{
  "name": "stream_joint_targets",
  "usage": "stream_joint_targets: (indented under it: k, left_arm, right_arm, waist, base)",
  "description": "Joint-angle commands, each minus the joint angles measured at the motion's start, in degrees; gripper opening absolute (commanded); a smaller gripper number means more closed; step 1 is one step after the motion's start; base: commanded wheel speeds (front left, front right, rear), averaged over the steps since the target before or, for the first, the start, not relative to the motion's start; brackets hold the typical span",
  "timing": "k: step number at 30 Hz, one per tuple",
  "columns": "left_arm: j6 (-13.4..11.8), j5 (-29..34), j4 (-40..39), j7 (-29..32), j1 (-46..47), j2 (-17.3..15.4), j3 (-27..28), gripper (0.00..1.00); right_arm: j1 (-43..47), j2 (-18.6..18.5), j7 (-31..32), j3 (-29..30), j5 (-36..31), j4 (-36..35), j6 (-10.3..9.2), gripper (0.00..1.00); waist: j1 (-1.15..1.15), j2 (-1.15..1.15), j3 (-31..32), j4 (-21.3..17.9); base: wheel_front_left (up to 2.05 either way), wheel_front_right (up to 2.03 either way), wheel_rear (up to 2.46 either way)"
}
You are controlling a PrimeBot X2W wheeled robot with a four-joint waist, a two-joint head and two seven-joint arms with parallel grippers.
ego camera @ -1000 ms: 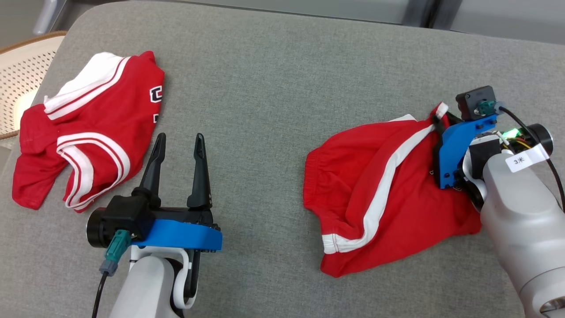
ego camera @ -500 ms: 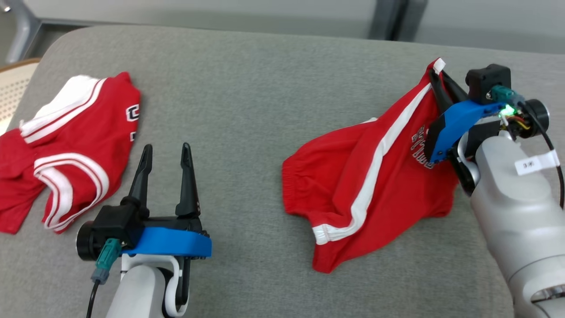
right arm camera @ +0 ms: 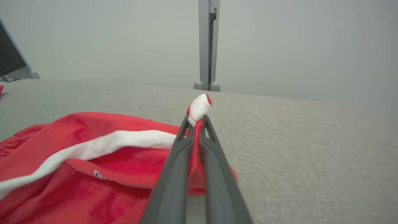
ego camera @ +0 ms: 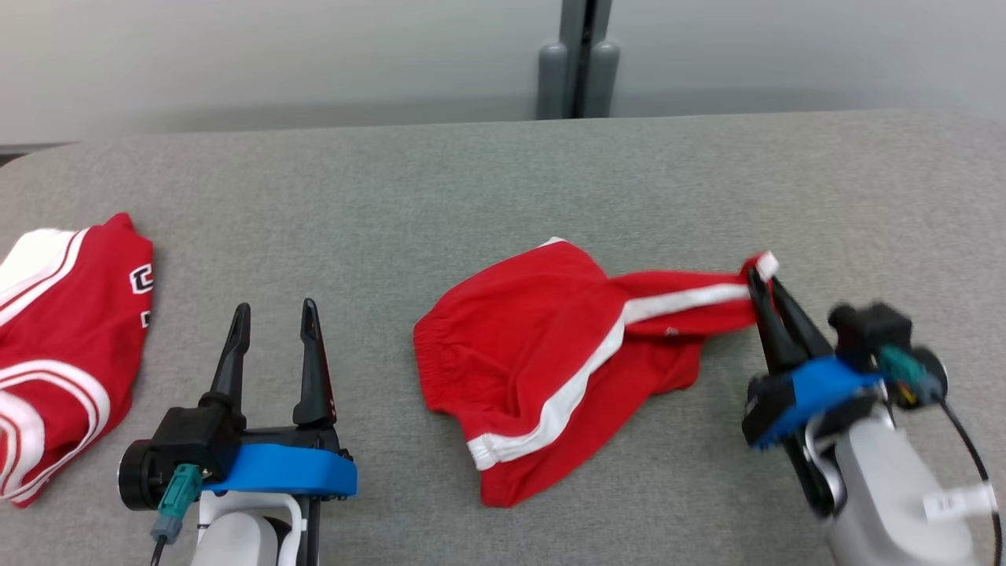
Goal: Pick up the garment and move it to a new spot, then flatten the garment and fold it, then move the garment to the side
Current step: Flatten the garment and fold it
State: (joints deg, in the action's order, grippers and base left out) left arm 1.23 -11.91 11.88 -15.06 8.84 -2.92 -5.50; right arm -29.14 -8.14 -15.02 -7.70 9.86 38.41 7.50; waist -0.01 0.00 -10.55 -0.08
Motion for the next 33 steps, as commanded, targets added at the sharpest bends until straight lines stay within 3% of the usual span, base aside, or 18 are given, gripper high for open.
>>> stream_joint_targets:
  k: [1, 11, 12, 13, 20, 26, 33]
  left_arm:
    - [0.09, 0.45, -0.19, -0.17, -0.51, 0.04, 0.25, 1.00]
    - [0.71, 0.63, 0.25, -0.17, -1.44, 0.03, 0.94, 1.00]
    - [0.83, 0.65, 0.30, -0.17, -1.46, 0.03, 0.97, 1.00]
    - [0.86, 0.68, 0.37, -0.16, -1.50, 0.03, 1.01, 1.00]
    - [0.99, 0.95, 0.48, -0.17, -1.82, 0.03, 0.70, 1.00]
    - [1.15, 1.38, 0.57, -0.17, -2.49, 0.03, 0.88, 1.00]
    - [1.17, 1.50, 0.51, -0.17, -2.71, 0.04, 0.68, 1.00]
  right_arm:
    - [3.47, -0.15, -0.19, 0.57, 0.43, -2.92, 0.00, 0.00]
    - [23.96, 2.77, 0.96, 6.47, 0.21, -20.92, 0.00, 0.00]
    - [25.26, 3.04, 1.20, 7.02, 0.02, -21.94, 0.00, 0.34]
    - [26.42, 3.38, 1.27, 7.62, 0.20, -22.94, 0.00, 1.00]
    - [30.35, 4.38, 1.43, 10.37, -1.27, -27.35, 0.00, 1.00]
    - [28.53, 4.52, 2.93, 10.66, -2.53, -29.33, 0.00, 1.00]
    - [22.47, 1.41, 6.99, 9.45, -3.29, -29.87, 0.00, 1.00]
  waist:
    - [0.01, 0.00, 0.84, -1.15]
    - [0.01, 0.00, 1.50, -2.99]
    - [0.01, 0.00, 1.53, -3.05]
    - [0.01, 0.00, 1.61, -3.11]
    - [0.01, 0.00, 2.52, -3.00]
    - [0.01, 0.00, 3.48, -2.78]
    - [0.01, 0.00, 3.79, -2.24]
  base:
    - [0.00, 0.00, 0.00]
    - [0.00, 0.00, 0.00]
    - [0.00, 0.00, 0.00]
    - [0.00, 0.00, 0.00]
    - [0.00, 0.00, 0.00]
    - [0.00, 0.00, 0.00]
    - [0.00, 0.00, 0.00]
